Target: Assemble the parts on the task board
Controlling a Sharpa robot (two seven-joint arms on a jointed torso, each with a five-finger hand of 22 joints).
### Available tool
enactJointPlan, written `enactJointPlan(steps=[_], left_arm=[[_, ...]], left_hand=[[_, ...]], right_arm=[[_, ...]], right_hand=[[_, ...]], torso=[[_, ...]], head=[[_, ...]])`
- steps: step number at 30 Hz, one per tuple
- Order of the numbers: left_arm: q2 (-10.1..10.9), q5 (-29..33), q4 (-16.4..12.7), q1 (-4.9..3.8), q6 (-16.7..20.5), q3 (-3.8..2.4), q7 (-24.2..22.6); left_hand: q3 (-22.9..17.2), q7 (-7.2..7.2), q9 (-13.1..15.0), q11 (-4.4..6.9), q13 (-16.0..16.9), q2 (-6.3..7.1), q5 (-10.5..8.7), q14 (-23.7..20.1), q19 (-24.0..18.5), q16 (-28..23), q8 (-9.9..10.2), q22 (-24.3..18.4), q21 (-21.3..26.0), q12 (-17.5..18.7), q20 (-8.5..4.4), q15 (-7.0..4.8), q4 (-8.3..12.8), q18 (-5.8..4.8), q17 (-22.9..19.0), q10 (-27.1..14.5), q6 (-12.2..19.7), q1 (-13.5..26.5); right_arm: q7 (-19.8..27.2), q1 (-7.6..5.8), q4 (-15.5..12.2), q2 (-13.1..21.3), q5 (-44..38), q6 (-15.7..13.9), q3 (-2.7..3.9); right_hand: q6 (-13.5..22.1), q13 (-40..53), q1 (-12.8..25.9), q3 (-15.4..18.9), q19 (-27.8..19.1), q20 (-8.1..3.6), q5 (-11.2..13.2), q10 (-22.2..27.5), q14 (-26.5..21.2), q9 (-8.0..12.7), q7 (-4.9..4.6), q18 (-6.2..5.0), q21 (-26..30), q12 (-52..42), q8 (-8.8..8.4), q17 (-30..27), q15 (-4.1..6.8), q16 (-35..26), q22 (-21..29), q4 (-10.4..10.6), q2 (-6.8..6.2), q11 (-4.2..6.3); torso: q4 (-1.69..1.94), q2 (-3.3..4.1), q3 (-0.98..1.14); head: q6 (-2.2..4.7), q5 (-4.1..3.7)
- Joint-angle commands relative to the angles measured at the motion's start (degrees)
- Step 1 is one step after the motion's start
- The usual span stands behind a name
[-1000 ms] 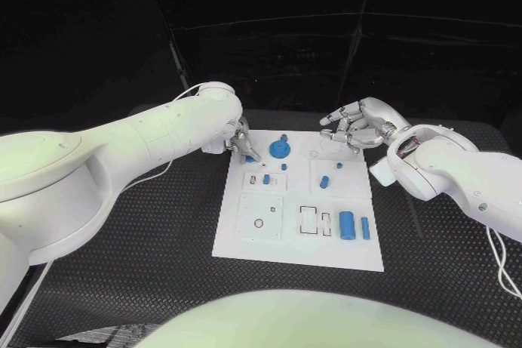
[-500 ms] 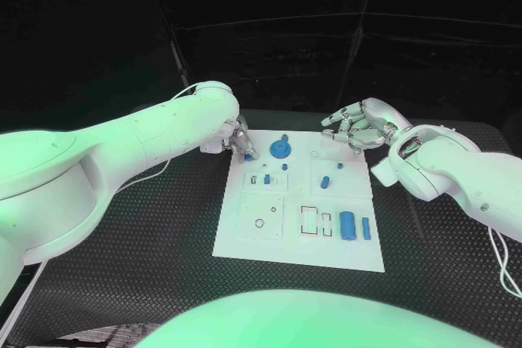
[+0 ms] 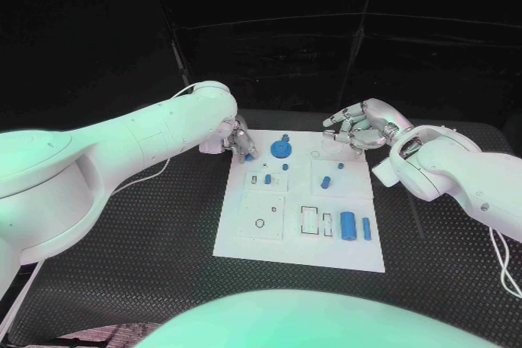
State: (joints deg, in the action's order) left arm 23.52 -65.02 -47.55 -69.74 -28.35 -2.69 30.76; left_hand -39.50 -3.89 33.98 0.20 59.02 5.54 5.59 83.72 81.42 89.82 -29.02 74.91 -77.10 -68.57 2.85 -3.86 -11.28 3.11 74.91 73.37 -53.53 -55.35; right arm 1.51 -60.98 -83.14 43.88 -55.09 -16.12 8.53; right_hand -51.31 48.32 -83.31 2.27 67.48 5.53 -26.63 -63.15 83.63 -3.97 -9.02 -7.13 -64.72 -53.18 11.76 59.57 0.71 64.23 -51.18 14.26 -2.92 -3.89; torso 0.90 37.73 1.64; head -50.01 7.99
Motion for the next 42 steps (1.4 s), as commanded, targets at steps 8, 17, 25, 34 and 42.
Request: enactJointPlan(steps=[8,17,25,34,42], left_arm=[[0.78,2.90,-0.68,0.20,-1.02,0.10,-0.60],[1.20,3.32,-0.74,0.20,-0.55,0.10,-1.19],[1.49,3.35,-0.91,0.20,0.00,0.09,-1.21],[2.91,3.36,-2.91,0.18,3.18,0.04,-1.67],[7.46,3.36,-10.82,0.08,9.27,-0.10,-2.77]], left_hand=[[-10.90,-0.33,1.19,-0.13,-0.81,-1.09,3.42,6.28,-0.89,0.18,-1.33,1.57,0.77,0.54,0.15,0.48,9.45,0.85,15.09,-1.18,1.65,0.67],[-13.44,-0.42,1.95,-0.20,-1.69,-2.34,3.62,6.28,-1.28,0.18,-2.14,1.21,1.29,1.14,0.20,0.53,12.47,0.98,15.09,-1.82,2.27,-0.38],[-13.76,-0.45,2.06,-0.23,-2.00,-2.59,3.61,6.28,-1.43,0.18,-2.25,1.04,1.49,1.37,0.22,0.56,12.73,1.04,15.09,-2.07,2.43,-0.41],[-13.46,-0.39,2.68,-0.20,-1.62,-2.60,3.43,6.28,-1.27,0.18,-3.24,1.34,1.26,0.91,0.26,0.58,13.11,0.97,15.09,-1.67,2.08,-0.10],[-13.52,-0.14,3.43,0.02,-1.07,-2.79,3.47,6.28,-0.76,0.18,-4.45,2.03,0.60,0.22,0.18,0.45,13.88,0.81,15.09,-0.76,1.95,-0.73]], right_arm=[[0.19,-0.01,0.23,-0.16,0.34,0.76,0.02],[-0.02,0.03,0.53,-0.28,0.35,1.35,0.01],[-0.16,0.04,0.69,-0.32,0.35,1.69,0.01],[-0.23,0.06,0.81,-0.38,0.35,1.93,0.00],[-0.23,0.07,1.09,-0.29,0.35,1.96,-0.01]], right_hand=[[0.48,0.03,0.73,0.06,-0.24,0.07,-0.25,0.09,0.18,0.05,0.09,-0.74,0.34,-0.25,0.14,0.12,-0.04,-0.25,-0.02,0.51,0.07,0.09],[0.50,0.03,0.90,0.10,-0.30,0.08,-0.32,0.10,0.17,0.05,0.09,-0.76,0.43,-0.28,0.14,0.07,-0.05,-0.32,0.10,0.64,0.06,0.07],[0.50,0.03,0.91,0.10,-0.30,0.08,-0.33,0.10,0.17,0.05,0.09,-0.77,0.44,-0.28,0.14,0.08,-0.05,-0.33,0.11,0.65,0.06,0.07],[0.50,0.00,1.02,0.12,-0.32,0.09,-0.38,0.13,0.16,0.05,0.08,-0.77,0.47,-0.27,0.16,0.04,-0.06,-0.38,0.14,0.75,0.08,0.07],[0.50,0.02,1.10,0.12,-0.33,0.09,-0.45,0.12,0.15,0.04,0.08,-0.77,0.49,-0.31,0.18,0.03,-0.07,-0.42,0.16,0.83,0.12,0.07]], torso=[[0.02,0.03,0.01],[-0.05,-0.02,0.04],[-0.07,0.05,0.04],[-0.01,0.01,0.06],[0.08,-0.11,0.04]], head=[[0.01,0.08],[0.01,0.07],[0.01,-0.01],[0.01,-0.15],[0.01,-0.06]])
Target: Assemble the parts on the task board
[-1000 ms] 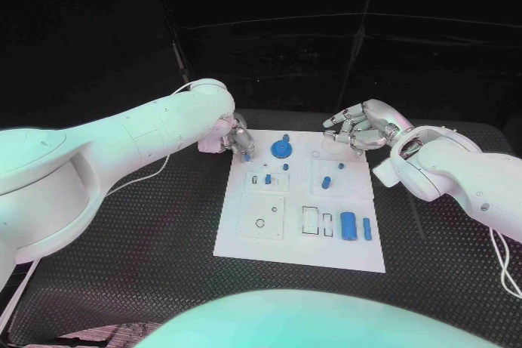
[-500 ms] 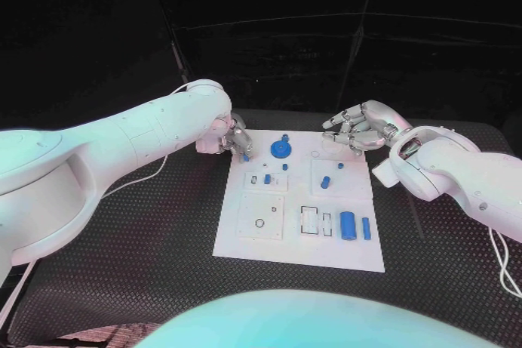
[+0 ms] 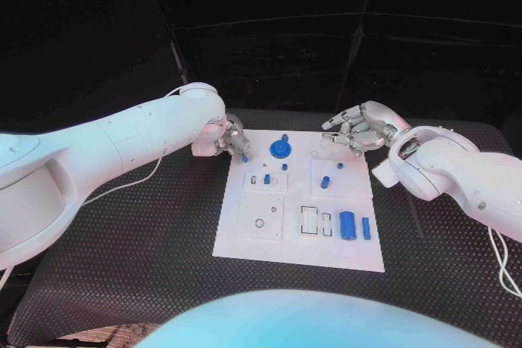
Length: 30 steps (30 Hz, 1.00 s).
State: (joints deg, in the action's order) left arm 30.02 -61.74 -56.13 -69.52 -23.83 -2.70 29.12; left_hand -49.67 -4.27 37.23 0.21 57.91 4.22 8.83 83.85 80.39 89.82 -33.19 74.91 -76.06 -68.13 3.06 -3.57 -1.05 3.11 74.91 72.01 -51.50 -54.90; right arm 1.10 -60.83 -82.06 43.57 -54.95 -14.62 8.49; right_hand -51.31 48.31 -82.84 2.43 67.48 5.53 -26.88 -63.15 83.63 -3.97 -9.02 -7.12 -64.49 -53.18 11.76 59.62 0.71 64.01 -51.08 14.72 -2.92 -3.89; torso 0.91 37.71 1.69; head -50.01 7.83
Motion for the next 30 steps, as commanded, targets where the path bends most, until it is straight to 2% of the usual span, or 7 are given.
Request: enactJointPlan(steps=[1,6,8,15,19,25,30], left_arm=[[1.32,0.08,-2.94,-0.13,5.19,-0.09,-1.16],[4.00,0.08,-8.25,-0.07,8.36,-0.09,-1.29],[4.83,0.08,-9.99,-0.01,9.55,-0.08,-1.21],[7.20,0.08,-14.89,0.35,12.67,-0.04,-0.28],[8.56,0.08,-17.48,0.65,13.48,0.06,0.31],[10.07,0.06,-20.09,1.10,13.47,0.30,0.85],[10.79,0.05,-21.20,1.40,13.43,0.87,1.09]], left_hand=[[-3.39,0.27,0.22,0.03,0.04,-1.46,0.24,6.15,0.31,0.18,-0.37,2.09,-0.49,-0.23,-0.04,0.14,3.70,0.80,15.09,0.63,-0.09,-1.24],[-3.60,0.39,0.52,0.15,0.13,-1.31,0.28,6.15,0.65,0.18,-0.90,2.53,-0.92,-0.39,-0.12,0.05,3.94,0.68,15.09,0.97,-0.15,-1.53],[-3.69,0.45,0.63,0.21,0.20,-1.20,0.28,6.15,0.80,0.18,-1.10,2.71,-1.11,-0.48,-0.16,0.01,4.02,0.64,15.09,1.15,-0.18,-1.60],[-4.03,0.65,0.96,0.40,0.64,-0.81,0.32,6.15,1.28,0.18,-1.76,3.30,-1.70,-0.93,-0.31,-0.17,4.15,0.48,15.09,1.89,-0.29,-1.74],[-4.15,0.71,1.04,0.47,0.80,-0.71,0.34,6.15,1.41,0.18,-1.94,3.45,-1.85,-1.07,-0.36,-0.23,4.18,0.44,15.09,2.12,-0.33,-1.78],[-4.28,0.78,1.12,0.54,0.92,-0.60,0.36,6.15,1.55,0.18,-2.11,3.62,-2.02,-1.19,-0.43,-0.30,4.26,0.40,15.09,2.33,-0.35,-1.83],[-4.32,0.81,1.15,0.57,1.06,-0.56,0.40,6.15,1.64,0.18,-2.19,3.73,-2.13,-1.30,-0.45,-0.33,4.30,0.36,15.09,2.47,-0.38,-1.83]], right_arm=[[0.18,-0.08,0.02,0.05,0.21,0.45,0.03],[0.29,-0.07,0.14,0.20,0.21,0.26,0.03],[0.34,-0.07,0.18,0.24,0.21,0.19,0.03],[0.43,-0.05,0.24,0.30,0.21,0.11,0.03],[0.43,-0.04,0.27,0.37,0.21,0.08,0.03],[0.40,-0.04,0.29,0.40,0.21,0.07,0.02],[0.40,-0.03,0.31,0.39,0.21,0.07,0.02]], right_hand=[[0.50,0.04,0.63,-0.05,-0.33,0.09,-0.20,0.12,0.15,0.04,0.08,-0.77,0.26,-0.31,0.18,-0.02,-0.07,-0.20,0.05,0.37,0.13,0.07],[0.50,0.04,0.64,-0.05,-0.33,0.09,-0.25,0.12,0.15,0.04,0.09,-0.77,0.27,-0.33,0.19,0.00,-0.07,-0.20,0.06,0.40,0.14,0.07],[0.50,0.04,0.64,-0.05,-0.33,0.09,-0.25,0.12,0.15,0.04,0.09,-0.77,0.27,-0.33,0.19,0.00,-0.07,-0.20,0.06,0.40,0.14,0.07],[0.51,0.06,0.61,-0.11,-0.29,0.10,-0.49,0.14,0.15,0.04,0.10,-0.76,0.26,-0.36,0.21,0.06,-0.06,-0.18,0.00,0.43,0.17,0.08],[0.51,0.06,0.61,-0.11,-0.29,0.10,-0.49,0.14,0.15,0.04,0.10,-0.76,0.26,-0.36,0.21,0.06,-0.06,-0.18,0.00,0.43,0.17,0.08],[0.52,0.04,0.59,-0.13,-0.30,0.10,-0.63,0.17,0.15,0.04,0.11,-0.77,0.29,-0.36,0.22,0.07,-0.06,-0.20,0.03,0.44,0.17,0.09],[0.53,0.00,0.57,-0.16,-0.33,0.10,-0.77,0.20,0.16,0.04,0.11,-0.79,0.34,-0.34,0.22,0.09,-0.05,-0.20,0.10,0.45,0.16,0.10]], torso=[[0.09,-0.10,-0.01],[0.08,-0.05,-0.06],[0.19,-0.14,-0.08],[0.03,-0.05,-0.04],[0.08,-0.08,-0.02],[0.08,-0.02,-0.02],[0.06,0.02,-0.02]], head=[[0.01,0.11],[0.01,0.16],[0.01,0.14],[0.01,0.35],[0.01,0.29],[0.01,0.42],[0.01,0.49]])
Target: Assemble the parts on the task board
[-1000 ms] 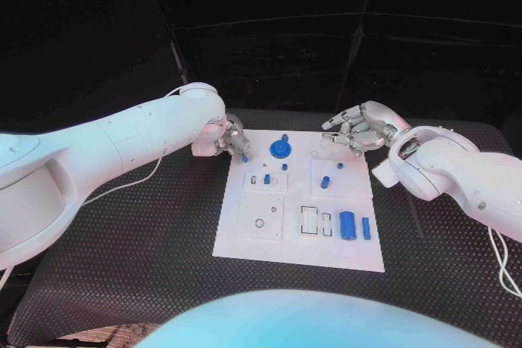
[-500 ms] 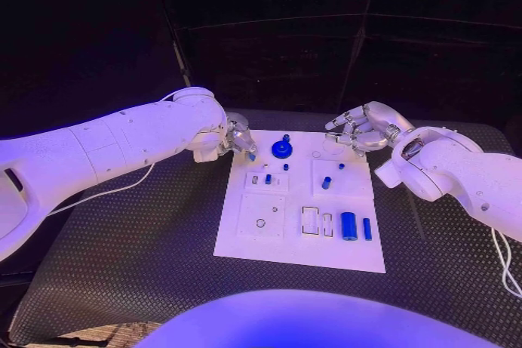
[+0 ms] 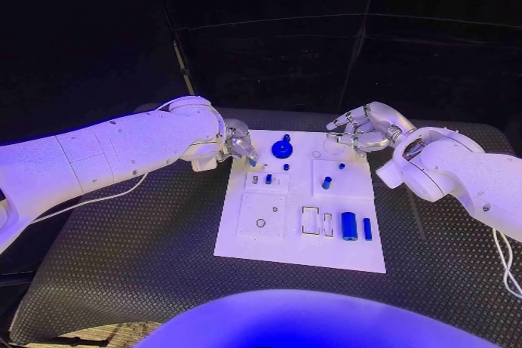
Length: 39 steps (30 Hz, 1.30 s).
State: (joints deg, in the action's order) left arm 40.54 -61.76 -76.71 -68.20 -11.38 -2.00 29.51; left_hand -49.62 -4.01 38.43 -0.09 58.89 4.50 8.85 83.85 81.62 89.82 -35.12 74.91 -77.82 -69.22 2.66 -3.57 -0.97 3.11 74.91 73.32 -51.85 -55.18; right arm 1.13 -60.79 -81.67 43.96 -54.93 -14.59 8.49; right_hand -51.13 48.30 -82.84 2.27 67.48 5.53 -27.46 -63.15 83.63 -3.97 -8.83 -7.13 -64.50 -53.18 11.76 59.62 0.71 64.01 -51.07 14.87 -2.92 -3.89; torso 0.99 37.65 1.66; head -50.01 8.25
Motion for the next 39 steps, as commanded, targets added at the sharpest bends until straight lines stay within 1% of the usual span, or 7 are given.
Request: enactJointPlan(steps=[1,7,11,15,19,28,39], left_arm=[[0.42,0.07,-0.88,0.20,1.00,0.37,0.75],[0.72,0.07,-1.69,0.97,1.31,0.94,0.94],[0.81,0.07,-2.14,1.41,1.52,1.09,1.00],[0.85,0.07,-2.44,1.67,1.63,1.16,1.07],[0.80,0.07,-2.61,1.84,1.50,1.20,1.13],[0.83,-0.12,-2.62,2.03,0.27,1.46,1.34],[0.46,-0.59,-2.48,2.14,-0.08,1.77,1.42]], left_hand=[[-4.37,0.55,-0.04,0.87,0.09,-0.83,0.38,6.15,0.42,0.18,-0.27,3.74,-0.38,-0.23,-0.05,-0.33,4.22,0.37,15.09,1.18,-0.04,-1.55],[-4.43,0.64,0.05,0.96,0.62,-0.69,0.49,6.15,0.86,0.18,-0.51,4.31,-0.97,-0.65,-0.14,-0.41,4.26,0.20,15.09,1.68,-0.15,-1.45],[-4.44,0.69,0.09,1.00,0.73,-0.63,0.55,6.15,1.00,0.18,-0.61,4.49,-1.16,-0.75,-0.17,-0.45,4.26,0.15,15.09,1.84,-0.20,-1.38],[-4.44,0.73,0.12,1.04,0.68,-0.58,0.63,6.15,1.08,0.18,-0.70,4.59,-1.26,-0.74,-0.21,-0.48,4.27,0.12,15.09,1.90,-0.24,-1.31],[-4.45,0.75,0.14,1.06,0.73,-0.54,0.70,6.15,1.15,0.18,-0.75,4.68,-1.35,-0.78,-0.23,-0.50,4.29,0.09,15.09,1.96,-0.26,-1.28],[-4.46,0.82,0.20,1.12,0.65,-0.37,0.91,6.15,1.24,0.18,-0.90,4.77,-1.44,-0.76,-0.29,-0.56,4.38,0.07,15.09,2.04,-0.28,-1.19],[-4.21,0.84,0.26,1.15,0.81,-0.16,0.93,6.15,1.27,0.18,-1.05,4.80,-1.46,-0.89,-0.34,-0.60,4.36,0.06,15.09,2.23,-0.27,-1.00]], right_arm=[[0.37,-0.07,-0.07,0.00,0.19,0.03,0.02],[0.40,-0.06,-0.07,-0.03,0.19,0.02,0.02],[0.41,-0.06,-0.09,-0.03,0.19,0.02,0.02],[0.41,-0.06,-0.09,-0.02,0.19,0.02,0.02],[0.42,-0.06,-0.08,-0.03,0.19,0.02,0.02],[0.41,-0.05,-0.07,-0.02,0.19,0.05,0.02],[0.42,-0.05,-0.07,-0.03,0.19,0.07,0.02]], right_hand=[[0.34,0.01,0.57,0.01,-0.33,0.09,-0.20,0.21,0.16,0.04,-0.07,-0.78,0.35,-0.34,0.22,0.09,-0.05,-0.20,0.09,0.30,0.16,0.10],[0.34,0.01,0.57,0.01,-0.33,0.09,-0.20,0.21,0.16,0.04,-0.07,-0.78,0.35,-0.34,0.22,0.09,-0.05,-0.20,0.09,0.30,0.16,0.10],[0.34,0.01,0.57,0.01,-0.33,0.09,-0.20,0.21,0.16,0.04,-0.07,-0.78,0.35,-0.34,0.22,0.09,-0.05,-0.20,0.09,0.30,0.16,0.10],[0.35,0.03,0.53,-0.03,-0.31,0.09,-0.37,0.21,0.15,0.04,-0.07,-0.78,0.34,-0.37,0.23,0.07,-0.05,-0.24,0.07,0.30,0.15,0.11],[0.35,0.03,0.53,-0.03,-0.31,0.09,-0.37,0.21,0.15,0.04,-0.07,-0.78,0.34,-0.37,0.23,0.07,-0.05,-0.24,0.07,0.30,0.15,0.11],[0.35,0.03,0.53,-0.03,-0.31,0.09,-0.37,0.21,0.15,0.04,-0.07,-0.78,0.34,-0.37,0.23,0.07,-0.05,-0.24,0.07,0.30,0.15,0.11],[0.35,0.03,0.53,-0.03,-0.31,0.09,-0.37,0.21,0.15,0.04,-0.07,-0.78,0.34,-0.37,0.23,0.07,-0.05,-0.24,0.07,0.30,0.15,0.11]], torso=[[-0.03,0.10,-0.01],[-0.05,0.08,-0.01],[-0.11,0.11,-0.04],[-0.14,0.04,0.01],[-0.09,0.11,-0.03],[-0.07,0.13,-0.01],[-0.12,0.11,-0.04]], head=[[0.01,0.12],[0.01,0.26],[0.01,0.28],[0.01,0.36],[0.01,0.26],[0.01,0.28],[0.01,0.31]])
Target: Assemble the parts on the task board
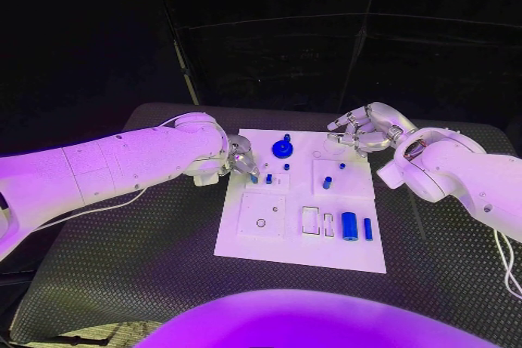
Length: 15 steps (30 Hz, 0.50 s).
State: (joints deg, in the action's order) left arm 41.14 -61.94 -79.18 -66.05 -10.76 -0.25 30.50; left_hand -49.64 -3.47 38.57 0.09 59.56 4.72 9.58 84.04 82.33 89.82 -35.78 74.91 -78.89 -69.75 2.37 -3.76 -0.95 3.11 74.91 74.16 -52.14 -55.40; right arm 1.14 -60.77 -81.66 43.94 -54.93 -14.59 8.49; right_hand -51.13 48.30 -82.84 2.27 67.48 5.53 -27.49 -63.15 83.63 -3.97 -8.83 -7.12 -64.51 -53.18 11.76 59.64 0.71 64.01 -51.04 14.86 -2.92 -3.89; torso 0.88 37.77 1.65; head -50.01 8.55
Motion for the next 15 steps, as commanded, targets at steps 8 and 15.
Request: enactJointPlan(steps=[8,15], left_arm=[[-0.44,-0.43,0.17,0.05,-0.21,0.10,0.43],[-0.33,-0.43,0.19,0.09,0.31,0.12,0.40]], left_hand=[[-3.24,0.43,0.19,1.05,0.18,-0.30,0.08,5.96,0.65,0.18,-0.65,4.91,-0.45,-0.47,-0.12,-0.47,4.14,0.03,15.09,1.68,-0.01,-0.62],[-2.53,0.49,0.20,1.11,0.14,-0.34,0.04,5.96,0.67,0.18,-0.75,4.93,-0.45,-0.47,-0.16,-0.51,4.11,0.02,15.09,1.78,0.05,-0.78]], right_arm=[[0.44,-0.07,-0.08,-0.04,0.18,0.06,0.03],[0.45,-0.06,-0.01,-0.09,0.18,0.09,0.03]], right_hand=[[0.35,0.03,0.53,-0.03,-0.31,0.09,-0.34,0.21,0.15,0.04,-0.07,-0.78,0.35,-0.37,0.23,0.06,-0.05,-0.24,0.04,0.31,0.15,0.11],[0.37,0.04,0.50,-0.08,-0.31,0.09,-0.57,0.23,0.16,0.04,-0.07,-0.79,0.38,-0.41,0.25,0.08,-0.04,-0.27,0.06,0.34,0.15,0.11]], torso=[[0.03,0.03,0.01],[0.02,0.02,0.00]], head=[[0.01,0.01],[0.01,0.00]])
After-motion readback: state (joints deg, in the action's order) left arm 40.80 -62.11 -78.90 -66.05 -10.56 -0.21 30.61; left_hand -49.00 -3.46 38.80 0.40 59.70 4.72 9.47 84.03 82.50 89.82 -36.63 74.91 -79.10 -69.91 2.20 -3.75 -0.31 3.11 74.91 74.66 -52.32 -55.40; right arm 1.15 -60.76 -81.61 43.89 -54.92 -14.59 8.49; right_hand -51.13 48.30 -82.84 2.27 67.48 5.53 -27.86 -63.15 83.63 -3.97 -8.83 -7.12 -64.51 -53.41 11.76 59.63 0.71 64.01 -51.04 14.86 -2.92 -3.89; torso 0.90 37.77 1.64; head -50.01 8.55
